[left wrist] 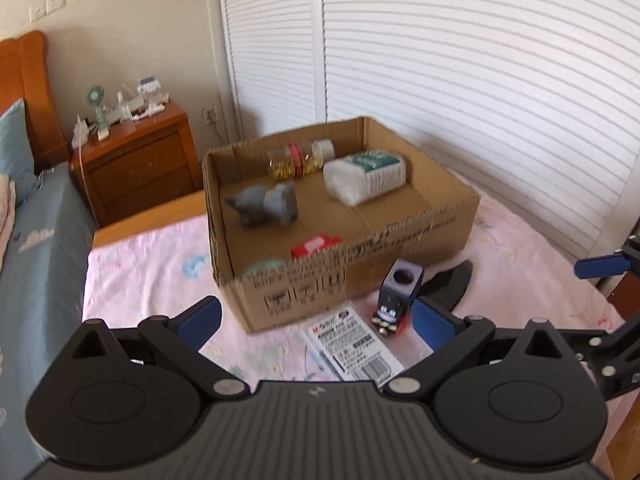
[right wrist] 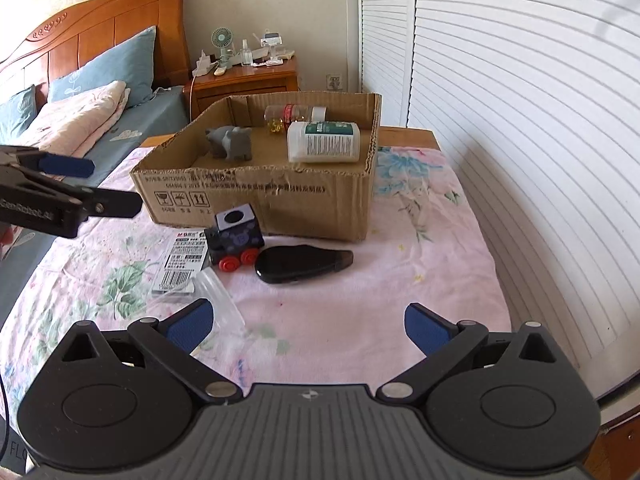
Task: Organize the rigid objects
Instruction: 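Withdraw both tools toward the clear jar and the pen-refill pack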
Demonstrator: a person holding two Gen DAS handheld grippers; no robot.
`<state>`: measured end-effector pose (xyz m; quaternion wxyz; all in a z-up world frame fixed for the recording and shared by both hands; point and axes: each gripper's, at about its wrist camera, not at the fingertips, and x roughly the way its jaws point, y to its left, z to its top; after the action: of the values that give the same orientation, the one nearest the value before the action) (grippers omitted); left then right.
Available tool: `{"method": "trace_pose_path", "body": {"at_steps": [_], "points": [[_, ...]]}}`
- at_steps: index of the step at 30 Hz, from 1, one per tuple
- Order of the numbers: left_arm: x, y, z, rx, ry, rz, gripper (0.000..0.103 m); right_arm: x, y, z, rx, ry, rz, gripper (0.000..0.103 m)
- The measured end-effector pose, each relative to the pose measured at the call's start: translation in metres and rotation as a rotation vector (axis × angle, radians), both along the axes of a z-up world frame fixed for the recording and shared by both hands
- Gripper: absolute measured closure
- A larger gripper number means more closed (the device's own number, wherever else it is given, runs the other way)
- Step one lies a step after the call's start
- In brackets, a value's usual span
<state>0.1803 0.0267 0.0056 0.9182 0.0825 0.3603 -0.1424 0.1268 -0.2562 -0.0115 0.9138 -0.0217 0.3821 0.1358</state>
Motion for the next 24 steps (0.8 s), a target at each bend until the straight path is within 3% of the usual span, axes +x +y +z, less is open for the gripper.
{"method": "trace_pose_path", "body": {"at_steps": [12, 18, 24], "points": [[0.028, -0.016, -0.057, -0.055, 0.152, 0.062, 0.002, -0.008, -0.008, -0.010, 0.026, 0.021, -0.003, 0.000], [0.033, -0.026, -0.078, -0.020, 0.181, 0.076, 0.002, -0.007, -0.012, -0.015, 0.035, 0.030, -0.004, 0.000], [0.028, -0.013, -0.082, -0.041, 0.194, 0.111, 0.001, -0.004, -0.011, -0.018, 0.035, 0.039, 0.002, 0.000]]}}
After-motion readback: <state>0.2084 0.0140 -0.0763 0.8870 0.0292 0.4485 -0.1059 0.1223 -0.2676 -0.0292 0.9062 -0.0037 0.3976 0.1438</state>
